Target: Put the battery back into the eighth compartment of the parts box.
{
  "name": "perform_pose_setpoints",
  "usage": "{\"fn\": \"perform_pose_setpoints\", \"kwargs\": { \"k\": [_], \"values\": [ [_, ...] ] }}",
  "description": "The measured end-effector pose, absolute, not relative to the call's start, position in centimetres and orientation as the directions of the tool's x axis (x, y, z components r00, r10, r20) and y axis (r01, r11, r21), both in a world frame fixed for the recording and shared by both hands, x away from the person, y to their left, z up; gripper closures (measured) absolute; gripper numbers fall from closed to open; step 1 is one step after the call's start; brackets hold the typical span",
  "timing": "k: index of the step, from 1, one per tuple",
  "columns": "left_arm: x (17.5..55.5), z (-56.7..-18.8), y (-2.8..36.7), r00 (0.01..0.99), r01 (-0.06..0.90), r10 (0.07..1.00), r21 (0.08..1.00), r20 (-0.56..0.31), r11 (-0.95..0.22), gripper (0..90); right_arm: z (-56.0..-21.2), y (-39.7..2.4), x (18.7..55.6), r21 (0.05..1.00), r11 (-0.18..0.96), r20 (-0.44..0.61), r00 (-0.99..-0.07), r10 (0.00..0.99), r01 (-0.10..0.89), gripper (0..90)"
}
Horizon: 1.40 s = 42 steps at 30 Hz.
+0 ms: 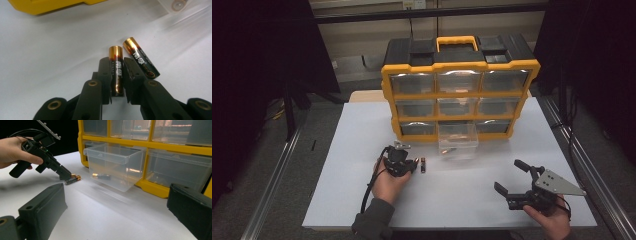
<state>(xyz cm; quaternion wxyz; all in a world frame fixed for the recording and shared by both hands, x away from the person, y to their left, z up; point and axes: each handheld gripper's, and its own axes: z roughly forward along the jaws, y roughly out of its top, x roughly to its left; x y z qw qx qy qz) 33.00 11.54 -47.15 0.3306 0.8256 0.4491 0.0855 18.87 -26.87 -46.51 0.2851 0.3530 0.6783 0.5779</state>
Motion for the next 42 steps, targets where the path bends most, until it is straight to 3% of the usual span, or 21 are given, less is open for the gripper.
{"fn": "perform_pose_setpoints", "kwargs": {
  "k": [8, 18, 42],
  "values": [
    [33.2, -45.2, 12.1, 0.606, 0.698, 0.757, 0.622, -0.246, -0.356, 77.2, -46.6, -26.9, 18.9, 0.985, 0.082, 0.025, -0.590, 0.807, 0.155, 1.5],
    [33.5, -42.2, 11.3, 0.644, 0.679, 0.714, 0.634, -0.275, -0.368, 77.2, -46.6, -27.0, 18.9, 0.985, 0.082, 0.023, -0.588, 0.809, 0.151, 1.5],
    [35.3, -36.4, 8.8, 0.728, 0.614, 0.633, 0.662, -0.264, -0.430, 77.2, -46.6, -27.0, 18.9, 0.985, 0.080, 0.026, -0.590, 0.807, 0.153, 1.5]
  ]
}}
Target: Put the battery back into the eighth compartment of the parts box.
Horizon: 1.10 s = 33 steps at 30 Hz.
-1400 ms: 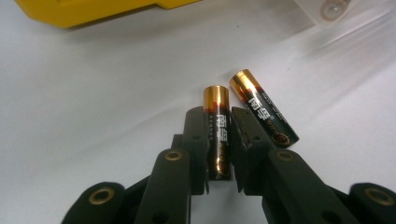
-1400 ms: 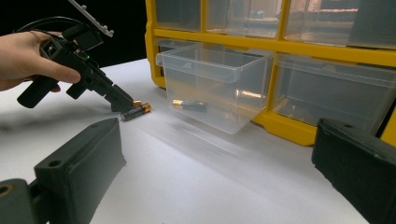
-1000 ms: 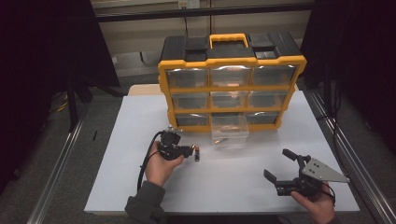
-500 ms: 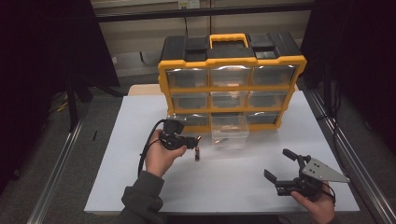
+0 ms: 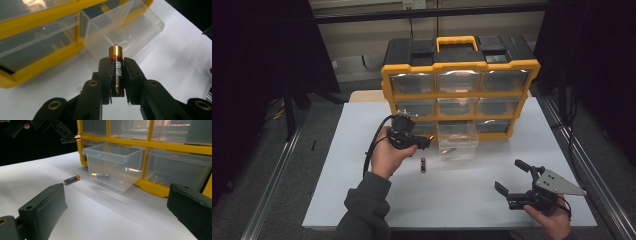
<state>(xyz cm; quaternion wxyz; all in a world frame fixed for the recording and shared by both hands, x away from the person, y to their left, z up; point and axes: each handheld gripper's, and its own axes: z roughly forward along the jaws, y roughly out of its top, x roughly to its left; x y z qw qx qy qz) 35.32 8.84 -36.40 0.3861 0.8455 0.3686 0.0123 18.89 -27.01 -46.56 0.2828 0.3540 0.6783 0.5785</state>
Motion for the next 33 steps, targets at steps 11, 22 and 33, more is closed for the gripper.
{"fn": "perform_pose_setpoints", "kwargs": {
  "k": [11, 22, 33],
  "values": [
    [36.1, -35.4, 6.9, 0.735, 0.606, 0.624, 0.671, -0.266, -0.428, 77.2, -46.6, -27.0, 18.9, 0.986, 0.080, 0.022, -0.589, 0.808, 0.148, 1.5],
    [37.1, -35.5, 5.2, 0.759, 0.577, 0.608, 0.672, -0.231, -0.464, 77.2, -46.6, -27.0, 18.9, 0.986, 0.076, 0.028, -0.593, 0.804, 0.149, 1.5],
    [38.0, -36.4, 3.8, 0.771, 0.555, 0.606, 0.675, -0.196, -0.487, 77.2, -46.6, -27.0, 18.9, 0.986, 0.075, 0.029, -0.595, 0.803, 0.149, 1.5]
  ]
}}
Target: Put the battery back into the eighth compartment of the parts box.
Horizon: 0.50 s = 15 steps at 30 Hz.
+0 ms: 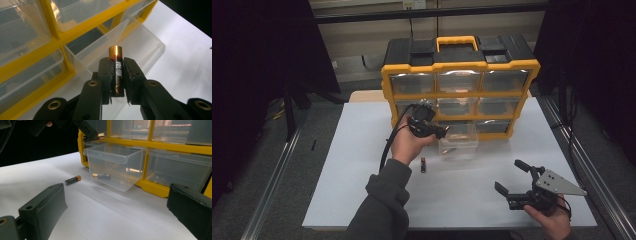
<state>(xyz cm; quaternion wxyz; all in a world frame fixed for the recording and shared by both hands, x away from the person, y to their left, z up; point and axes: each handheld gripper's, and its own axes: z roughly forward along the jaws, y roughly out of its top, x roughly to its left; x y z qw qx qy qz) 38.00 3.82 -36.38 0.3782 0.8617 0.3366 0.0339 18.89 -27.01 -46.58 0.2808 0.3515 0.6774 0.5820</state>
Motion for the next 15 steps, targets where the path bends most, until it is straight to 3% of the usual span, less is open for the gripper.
{"fn": "perform_pose_setpoints", "kwargs": {
  "k": [15],
  "values": [
    [39.2, -37.6, 2.7, 0.778, 0.535, 0.606, 0.683, -0.168, -0.497, 77.1, -46.6, -27.0, 18.9, 0.986, 0.071, 0.035, -0.598, 0.801, 0.153, 1.5]
  ]
}}
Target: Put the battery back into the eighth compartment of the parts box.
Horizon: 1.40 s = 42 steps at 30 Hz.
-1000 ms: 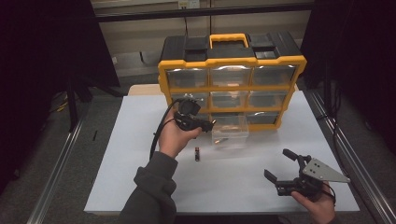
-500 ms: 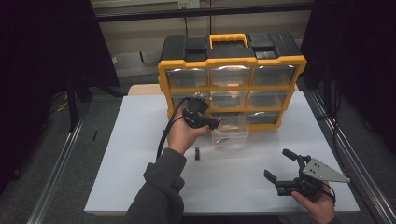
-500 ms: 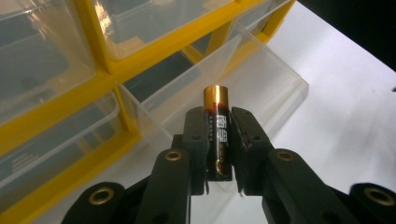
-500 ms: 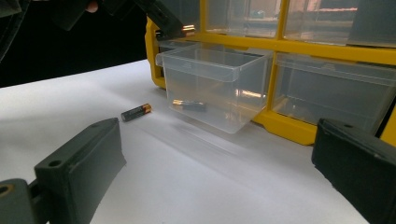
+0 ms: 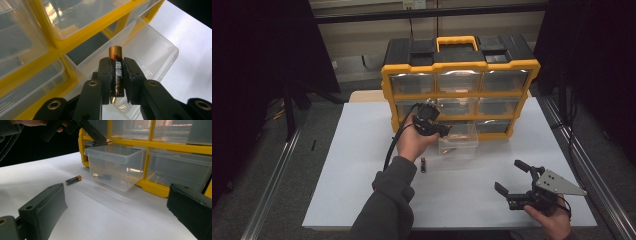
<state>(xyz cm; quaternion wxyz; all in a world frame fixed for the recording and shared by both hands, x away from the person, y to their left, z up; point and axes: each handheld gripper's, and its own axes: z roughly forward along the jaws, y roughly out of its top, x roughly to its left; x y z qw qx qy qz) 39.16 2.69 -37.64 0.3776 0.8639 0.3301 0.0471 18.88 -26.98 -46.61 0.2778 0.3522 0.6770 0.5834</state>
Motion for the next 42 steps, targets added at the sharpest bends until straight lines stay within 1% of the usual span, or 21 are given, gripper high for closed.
{"fn": "perform_pose_setpoints", "kwargs": {
  "k": [7, 10, 12, 15, 17, 18, 19, 22, 27, 30, 31, 35, 38, 42],
  "values": [
    [39.5, -38.1, 2.4, 0.783, 0.522, 0.602, 0.690, -0.155, -0.501, 77.1, -46.6, -27.0, 18.9, 0.985, 0.071, 0.036, -0.595, 0.803, 0.155, 1.5],
    [39.6, -38.3, 2.4, 0.792, 0.501, 0.596, 0.698, -0.132, -0.512, 76.1, -46.6, -27.0, 18.9, 0.986, 0.072, 0.034, -0.599, 0.800, 0.151, 1.5],
    [39.5, -38.3, 2.4, 0.793, 0.498, 0.593, 0.712, -0.143, -0.494, 70.6, -46.6, -26.9, 18.9, 0.986, 0.067, 0.039, -0.594, 0.803, 0.154, 1.5],
    [39.4, -37.8, 2.7, 0.802, 0.491, 0.579, 0.713, -0.146, -0.500, 66.9, -46.6, -26.9, 18.9, 0.986, 0.065, 0.040, -0.597, 0.802, 0.153, 1.5],
    [39.2, -37.6, 2.9, 0.803, 0.493, 0.575, 0.714, -0.155, -0.496, 62.6, -46.6, -27.0, 18.9, 0.986, 0.070, 0.036, -0.597, 0.802, 0.153, 1.6],
    [39.0, -37.6, 3.0, 0.797, 0.488, 0.586, 0.728, -0.147, -0.482, 61.4, -46.6, -26.9, 18.9, 0.986, 0.068, 0.037, -0.599, 0.800, 0.152, 1.5],
    [38.9, -37.3, 3.2, 0.798, 0.492, 0.583, 0.723, -0.151, -0.486, 59.6, -46.7, -27.0, 18.9, 0.986, 0.074, 0.031, -0.598, 0.801, 0.151, 1.5],
    [38.2, -36.9, 3.8, 0.786, 0.490, 0.598, 0.749, -0.157, -0.446, 52.7, -46.6, -26.9, 18.9, 0.986, 0.078, 0.027, -0.601, 0.799, 0.148, 1.6],
    [37.3, -36.5, 4.8, 0.780, 0.492, 0.604, 0.760, -0.167, -0.425, 42.1, -46.6, -26.8, 18.9, 0.986, 0.078, 0.026, -0.602, 0.798, 0.145, 1.6],
    [36.7, -36.3, 5.5, 0.771, 0.493, 0.617, 0.762, -0.159, -0.420, 37.4, -46.6, -26.8, 18.9, 0.986, 0.081, 0.025, -0.601, 0.799, 0.148, 1.6],
    [36.4, -36.4, 5.8, 0.762, 0.498, 0.624, 0.773, -0.174, -0.393, 35.9, -46.6, -26.8, 18.9, 0.986, 0.082, 0.023, -0.600, 0.800, 0.146, 1.7],
    [36.0, -36.6, 6.7, 0.747, 0.511, 0.638, 0.773, -0.184, -0.375, 31.1, -46.6, -26.7, 18.9, 0.985, 0.078, 0.029, -0.596, 0.802, 0.152, 1.7],
    [35.7, -37.1, 7.5, 0.745, 0.509, 0.646, 0.765, -0.164, -0.393, 27.5, -46.6, -26.8, 18.9, 0.985, 0.082, 0.024, -0.596, 0.802, 0.150, 1.7],
    [35.3, -37.8, 8.0, 0.728, 0.530, 0.663, 0.757, -0.175, -0.382, 23.7, -46.6, -26.8, 18.9, 0.985, 0.084, 0.022, -0.597, 0.802, 0.149, 1.7]
  ]
}}
